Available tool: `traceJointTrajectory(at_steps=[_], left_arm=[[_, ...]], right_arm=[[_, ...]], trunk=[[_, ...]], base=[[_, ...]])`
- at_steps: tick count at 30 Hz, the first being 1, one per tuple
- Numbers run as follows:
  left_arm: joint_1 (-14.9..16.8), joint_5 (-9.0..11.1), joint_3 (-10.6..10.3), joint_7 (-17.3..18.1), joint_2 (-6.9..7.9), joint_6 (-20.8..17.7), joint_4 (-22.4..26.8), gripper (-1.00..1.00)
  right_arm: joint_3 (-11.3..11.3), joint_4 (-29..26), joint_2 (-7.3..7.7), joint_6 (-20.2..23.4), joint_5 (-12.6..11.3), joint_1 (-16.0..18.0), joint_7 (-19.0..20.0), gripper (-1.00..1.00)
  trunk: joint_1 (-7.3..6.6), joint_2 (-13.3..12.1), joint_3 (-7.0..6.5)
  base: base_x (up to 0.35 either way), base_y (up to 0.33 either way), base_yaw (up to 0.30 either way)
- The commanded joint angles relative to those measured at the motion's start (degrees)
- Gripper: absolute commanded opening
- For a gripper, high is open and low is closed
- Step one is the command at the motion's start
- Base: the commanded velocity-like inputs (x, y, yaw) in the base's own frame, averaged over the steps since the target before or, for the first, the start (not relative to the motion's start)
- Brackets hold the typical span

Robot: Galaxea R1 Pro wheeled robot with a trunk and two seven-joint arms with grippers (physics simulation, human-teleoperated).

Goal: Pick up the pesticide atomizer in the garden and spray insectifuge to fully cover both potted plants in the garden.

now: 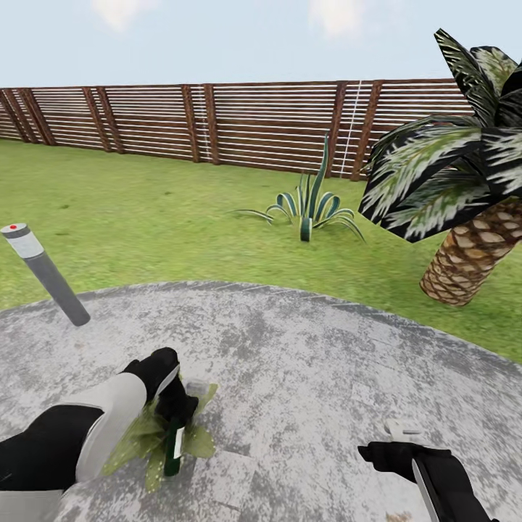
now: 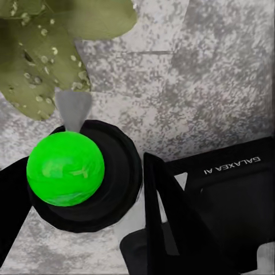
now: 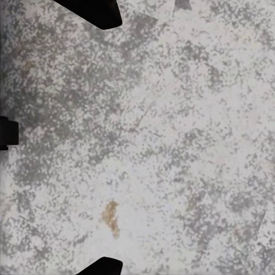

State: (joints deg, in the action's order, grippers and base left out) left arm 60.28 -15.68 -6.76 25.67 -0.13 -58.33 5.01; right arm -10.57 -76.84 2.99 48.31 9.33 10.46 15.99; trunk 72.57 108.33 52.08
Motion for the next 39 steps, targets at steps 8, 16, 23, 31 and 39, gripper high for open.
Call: traceJointTrajectory(at_steps=[8,16,23,31,39], left_arm=[[2.3,-0.3,-0.4,0.6,0.01,-0.1,0.0,-1.00],[-3.2,-0.4,-0.3,0.7,-0.22,0.0,0.3,-1.00],[-7.8,-0.3,-0.3,0.7,-0.23,0.1,0.4,-1.00],[-7.6,-0.3,-0.4,0.7,-0.14,0.1,0.2,-1.00],[0.7,-0.3,-0.5,0.5,0.09,0.0,0.2,-1.00]], right_arm=[[0.0,-0.1,0.00,0.2,0.6,0.0,0.5,1.00],[0.0,-0.1,0.00,0.2,0.6,0.0,0.5,1.00],[0.0,-0.1,0.00,0.2,0.6,0.0,0.5,1.00],[0.0,-0.1,0.00,0.2,0.6,0.0,0.5,1.00],[0.0,-0.1,0.00,0.2,0.6,0.0,0.5,1.00]], trunk=[[0.00,0.0,0.05],[0.00,0.0,0.05],[0.00,0.0,0.05],[0.00,0.0,0.05],[0.00,0.0,0.05]], base=[[0.000,0.000,0.000],[-0.021,-0.023,0.000],[-0.135,-0.135,0.000],[-0.014,-0.013,0.000],[0.000,0.000,0.000]])
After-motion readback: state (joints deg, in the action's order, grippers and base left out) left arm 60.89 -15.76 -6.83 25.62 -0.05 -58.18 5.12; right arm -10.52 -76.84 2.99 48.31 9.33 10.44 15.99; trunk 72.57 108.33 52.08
